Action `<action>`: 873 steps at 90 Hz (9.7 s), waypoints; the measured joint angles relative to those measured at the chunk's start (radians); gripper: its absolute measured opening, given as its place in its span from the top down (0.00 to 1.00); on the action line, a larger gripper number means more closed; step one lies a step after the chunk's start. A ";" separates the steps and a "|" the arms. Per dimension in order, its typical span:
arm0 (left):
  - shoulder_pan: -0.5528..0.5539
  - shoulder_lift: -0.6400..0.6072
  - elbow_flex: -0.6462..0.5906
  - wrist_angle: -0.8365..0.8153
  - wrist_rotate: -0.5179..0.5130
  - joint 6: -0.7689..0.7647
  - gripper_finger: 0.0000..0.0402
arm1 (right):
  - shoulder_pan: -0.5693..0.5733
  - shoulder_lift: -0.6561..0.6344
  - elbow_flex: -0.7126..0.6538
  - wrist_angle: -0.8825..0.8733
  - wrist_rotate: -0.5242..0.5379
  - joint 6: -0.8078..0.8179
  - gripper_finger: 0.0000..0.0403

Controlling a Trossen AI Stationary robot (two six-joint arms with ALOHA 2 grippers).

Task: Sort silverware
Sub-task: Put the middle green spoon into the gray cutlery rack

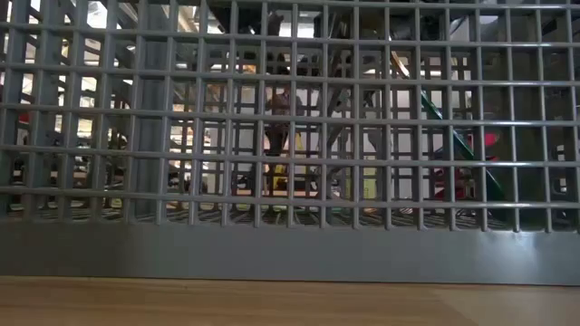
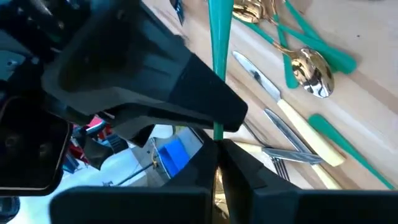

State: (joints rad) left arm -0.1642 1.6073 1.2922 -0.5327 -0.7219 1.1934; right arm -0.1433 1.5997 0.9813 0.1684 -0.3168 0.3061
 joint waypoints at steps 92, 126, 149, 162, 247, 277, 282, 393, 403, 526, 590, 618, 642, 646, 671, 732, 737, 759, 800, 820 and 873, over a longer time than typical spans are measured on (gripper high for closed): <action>-0.054 -0.147 0.001 0.145 -0.015 -0.177 0.61 | -0.030 -0.084 -0.051 0.001 0.115 0.004 1.00; -0.072 -0.373 -0.015 0.133 0.089 -0.453 0.59 | -0.011 -0.365 -0.402 0.406 0.194 0.132 1.00; -0.038 -0.418 -0.042 0.121 0.142 -0.581 0.60 | 0.205 -0.479 -0.495 0.550 0.304 0.123 1.00; -0.003 -0.417 -0.043 0.115 0.285 -0.672 0.60 | 0.379 -0.479 -0.498 0.560 0.452 0.046 1.00; 0.038 -0.417 -0.069 0.334 0.598 -0.896 0.60 | 0.964 -0.101 -0.497 1.014 1.100 -0.079 1.00; 0.038 -0.421 -0.190 0.461 0.608 -0.911 0.60 | 0.969 0.035 -0.497 1.155 1.114 -0.199 1.00; 0.038 -0.421 -0.192 0.466 0.608 -0.917 0.60 | 0.969 0.056 -0.497 1.174 1.114 -0.223 1.00; 0.039 -0.423 -0.191 0.472 0.607 -0.910 0.60 | 0.994 0.083 -0.509 1.247 1.100 -0.316 0.90; 0.039 -0.423 -0.191 0.472 0.607 -0.908 0.60 | 1.038 0.061 -0.518 1.246 1.188 -0.361 0.90; 0.424 -0.600 -0.719 0.606 0.615 -1.125 0.60 | 0.638 -0.390 -0.523 0.533 0.935 -0.284 0.90; 0.628 -0.222 -0.831 0.659 0.909 -1.068 0.60 | 0.541 -0.390 -0.521 0.483 0.794 -0.207 0.90; 0.629 -0.120 -0.831 0.693 0.853 -0.971 0.60 | 0.542 -0.389 -0.521 0.483 0.794 -0.206 0.90; 0.629 -0.094 -0.830 0.710 0.845 -0.932 0.75 | 0.542 -0.389 -0.521 0.477 0.794 -0.203 0.90; 0.629 -0.093 -0.830 0.710 0.843 -0.931 0.79 | 0.542 -0.389 -0.521 0.477 0.794 -0.203 0.90; 0.636 -0.095 -0.829 0.707 0.830 -0.987 0.97 | 0.542 -0.389 -0.521 0.478 0.794 -0.202 0.90; 0.413 -0.344 -0.631 0.303 0.695 -1.028 1.00 | 0.389 -0.378 -0.169 -0.136 0.552 -0.025 0.90; 0.387 -0.363 -0.583 0.251 0.675 -1.018 1.00 | 0.359 -0.372 -0.134 -0.178 0.533 -0.030 0.90; 0.213 -0.371 -0.339 0.008 0.395 -0.818 1.00 | 0.237 -0.337 -0.059 -0.176 0.371 -0.080 0.90; 0.037 -0.367 -0.180 -0.015 0.259 -0.412 1.00 | 0.206 -0.169 0.039 0.026 0.324 -0.129 0.55; 0.013 -0.309 -0.179 -0.061 0.308 -0.293 1.00 | 0.191 -0.089 0.096 0.012 0.295 -0.083 0.48; -0.088 -0.257 -0.179 -0.036 0.149 0.096 1.00 | 0.182 0.082 0.145 0.008 0.253 0.008 0.57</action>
State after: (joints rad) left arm -0.2525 1.3499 1.1133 -0.5688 -0.5730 1.2898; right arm 0.0387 1.6818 1.1263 0.1767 -0.0639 0.3143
